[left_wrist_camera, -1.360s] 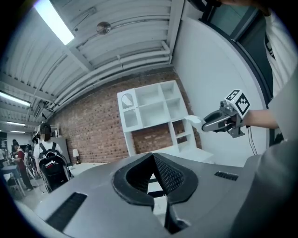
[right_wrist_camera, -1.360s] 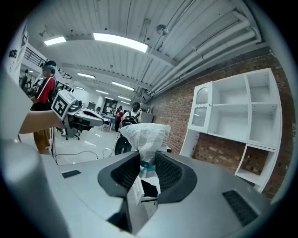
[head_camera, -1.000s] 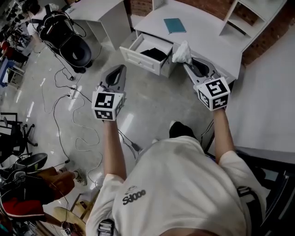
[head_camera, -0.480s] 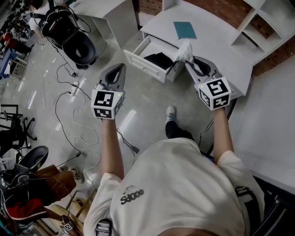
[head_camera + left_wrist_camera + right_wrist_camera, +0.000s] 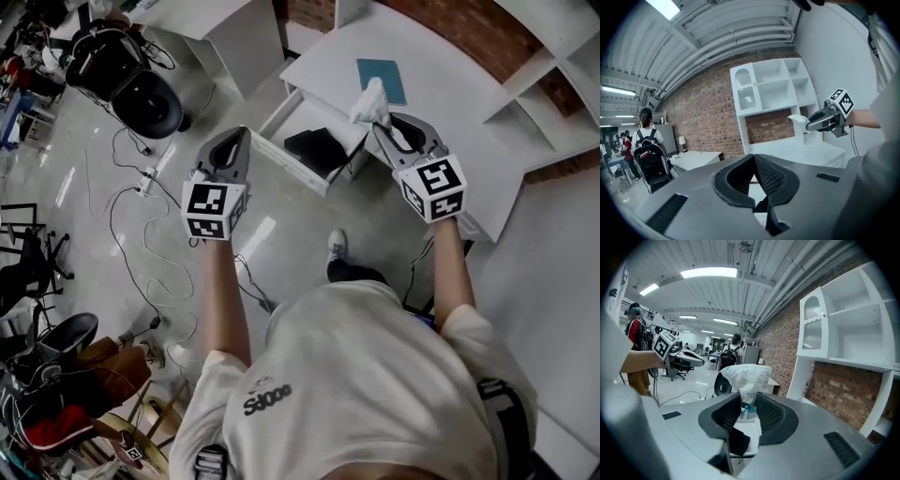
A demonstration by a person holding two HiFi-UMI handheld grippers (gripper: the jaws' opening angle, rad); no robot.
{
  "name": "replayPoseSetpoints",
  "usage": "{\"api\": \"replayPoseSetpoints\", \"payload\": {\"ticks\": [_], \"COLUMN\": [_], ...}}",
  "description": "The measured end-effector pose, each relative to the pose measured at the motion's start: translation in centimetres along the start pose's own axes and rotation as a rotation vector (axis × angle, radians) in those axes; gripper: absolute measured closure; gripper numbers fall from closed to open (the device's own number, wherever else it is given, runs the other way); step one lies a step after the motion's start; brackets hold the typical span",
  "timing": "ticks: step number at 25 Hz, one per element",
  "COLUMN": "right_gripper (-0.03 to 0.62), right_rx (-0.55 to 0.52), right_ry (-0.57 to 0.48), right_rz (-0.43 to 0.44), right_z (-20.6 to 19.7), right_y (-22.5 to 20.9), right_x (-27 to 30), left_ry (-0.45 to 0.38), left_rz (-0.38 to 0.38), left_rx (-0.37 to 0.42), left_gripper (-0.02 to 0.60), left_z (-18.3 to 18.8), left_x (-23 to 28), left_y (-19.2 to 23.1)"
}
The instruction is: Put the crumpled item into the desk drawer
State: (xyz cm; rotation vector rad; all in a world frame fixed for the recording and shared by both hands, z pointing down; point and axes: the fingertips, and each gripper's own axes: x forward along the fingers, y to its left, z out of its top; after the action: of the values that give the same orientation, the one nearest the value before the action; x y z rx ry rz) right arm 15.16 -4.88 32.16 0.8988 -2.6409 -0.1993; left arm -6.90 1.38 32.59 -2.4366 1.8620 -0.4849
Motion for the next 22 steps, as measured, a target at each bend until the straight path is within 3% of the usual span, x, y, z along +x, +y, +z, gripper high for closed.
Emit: {"api": "replayPoseSetpoints", "payload": {"ticks": [9,22], "right_gripper": [0.491,0.491], "right_rx": [0.018,0.046], "right_ry": [-0.001,0.054], "right_rz": [0.049,0.131], "right_z": [-2.0,-3.7], "right_y": [-8.7,-10.2], "right_x": [5.4,12.3], "left_ry": [0.024,0.066], "left_rz": [0.033,0.044], "left_rx": [-0.021,-0.048], "left_gripper": [0.563,0.563], "left_z": [1.4,0.3], "left_x": [9.5,15.9], "left_y": [0.7,4.0]}}
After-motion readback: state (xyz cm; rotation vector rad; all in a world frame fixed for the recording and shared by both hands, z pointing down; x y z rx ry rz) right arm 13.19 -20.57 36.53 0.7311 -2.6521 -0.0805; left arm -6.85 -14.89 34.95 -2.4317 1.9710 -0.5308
